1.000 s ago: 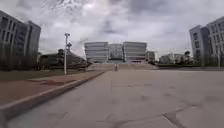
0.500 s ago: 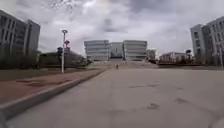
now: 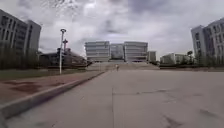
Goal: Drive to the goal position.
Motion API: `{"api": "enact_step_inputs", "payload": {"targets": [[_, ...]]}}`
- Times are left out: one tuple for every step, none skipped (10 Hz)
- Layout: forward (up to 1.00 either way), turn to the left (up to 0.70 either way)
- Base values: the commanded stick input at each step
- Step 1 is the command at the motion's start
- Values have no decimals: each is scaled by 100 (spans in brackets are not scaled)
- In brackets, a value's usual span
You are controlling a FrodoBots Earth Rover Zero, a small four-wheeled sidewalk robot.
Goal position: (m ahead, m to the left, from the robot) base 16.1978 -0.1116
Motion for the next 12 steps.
{"api": "enact_step_inputs", "payload": {"targets": [[100, 0], [100, 0], [100, 0], [100, 0], [100, 0], [100, 0], [100, 0], [100, 0], [100, 0], [100, 0], [100, 0], [100, 0]]}}
